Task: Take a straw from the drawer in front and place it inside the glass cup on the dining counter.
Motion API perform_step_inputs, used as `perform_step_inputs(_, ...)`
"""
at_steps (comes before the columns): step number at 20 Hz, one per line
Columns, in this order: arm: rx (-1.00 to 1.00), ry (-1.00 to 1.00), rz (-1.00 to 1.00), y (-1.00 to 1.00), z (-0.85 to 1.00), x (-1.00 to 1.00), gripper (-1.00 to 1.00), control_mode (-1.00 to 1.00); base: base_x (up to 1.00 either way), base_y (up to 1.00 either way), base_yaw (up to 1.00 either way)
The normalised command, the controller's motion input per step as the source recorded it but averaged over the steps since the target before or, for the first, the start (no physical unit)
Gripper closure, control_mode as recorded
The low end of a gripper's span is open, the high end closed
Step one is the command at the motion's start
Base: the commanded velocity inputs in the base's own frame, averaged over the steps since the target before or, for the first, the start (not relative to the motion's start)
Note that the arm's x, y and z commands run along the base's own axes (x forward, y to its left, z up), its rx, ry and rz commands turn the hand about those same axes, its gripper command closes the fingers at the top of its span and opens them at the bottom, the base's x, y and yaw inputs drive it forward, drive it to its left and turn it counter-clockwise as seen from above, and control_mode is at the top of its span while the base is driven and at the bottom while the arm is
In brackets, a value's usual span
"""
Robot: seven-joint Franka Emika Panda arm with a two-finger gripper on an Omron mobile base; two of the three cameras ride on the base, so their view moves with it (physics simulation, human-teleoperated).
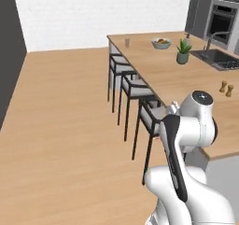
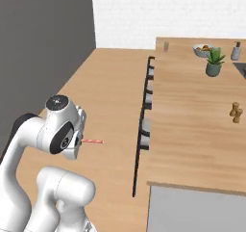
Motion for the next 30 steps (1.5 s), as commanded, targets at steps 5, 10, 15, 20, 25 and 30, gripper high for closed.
perform_step_inputs(5, 0.0, 0.0, 0.0, 0.0, 0.0, 0.0, 1.0, 1.0, 1.0, 1.0, -0.44)
perform_step_inputs(10, 0.0, 0.0, 0.0, 0.0, 0.0, 0.0, 1.0, 1.0, 1.0, 1.0, -0.46)
perform_step_inputs(15, 0.0, 0.0, 0.0, 0.0, 0.0, 0.0, 1.0, 1.0, 1.0, 1.0, -0.49)
perform_step_inputs(20, 0.0, 0.0, 0.0, 0.0, 0.0, 0.0, 1.0, 1.0, 1.0, 1.0, -0.48)
perform_step_inputs(25, 0.0, 0.0, 0.0, 0.0, 0.0, 0.0, 1.0, 1.0, 1.0, 1.0, -0.44)
perform_step_inputs(30, 0.0, 0.0, 0.0, 0.0, 0.0, 0.0, 1.0, 1.0, 1.0, 1.0, -0.41)
